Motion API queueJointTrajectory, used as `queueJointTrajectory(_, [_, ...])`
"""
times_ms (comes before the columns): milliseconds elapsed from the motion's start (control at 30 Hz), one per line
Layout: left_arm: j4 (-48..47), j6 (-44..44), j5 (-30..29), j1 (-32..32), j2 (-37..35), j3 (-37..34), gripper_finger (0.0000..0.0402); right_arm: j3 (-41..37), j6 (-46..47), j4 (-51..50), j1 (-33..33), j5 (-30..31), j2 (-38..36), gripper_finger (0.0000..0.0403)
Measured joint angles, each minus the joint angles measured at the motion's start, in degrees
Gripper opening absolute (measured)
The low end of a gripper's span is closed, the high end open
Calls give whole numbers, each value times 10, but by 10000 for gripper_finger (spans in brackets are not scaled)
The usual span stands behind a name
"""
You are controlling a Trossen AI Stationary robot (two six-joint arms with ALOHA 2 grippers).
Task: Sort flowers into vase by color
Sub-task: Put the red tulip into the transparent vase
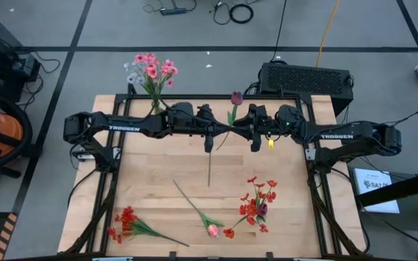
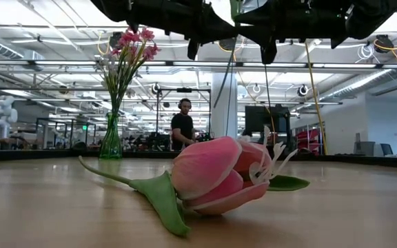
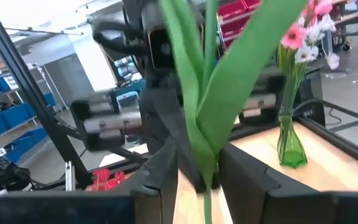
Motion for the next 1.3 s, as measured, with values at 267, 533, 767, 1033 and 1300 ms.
queueJointTrajectory(267, [-5, -29, -1, -4, 2, 0, 1, 0, -6, -5, 0, -2, 0, 40])
queueJointTrajectory(533, [-18, -89, 0, -4, 2, 0, 19, 0, -20, -30, 0, 0, -11, 9])
queueJointTrajectory(767, [-30, -91, 13, -4, -10, -1, 84, 0, -61, -209, -6, 63, -128, 3])
queueJointTrajectory(1033, [-36, -89, 15, -5, -53, -1, 102, 0, -74, -440, 5, 143, -315, 1])
queueJointTrajectory(1300, [-82, -99, 3, -17, -74, -1, 102, 0, -25, -561, 79, 204, -488, 1])
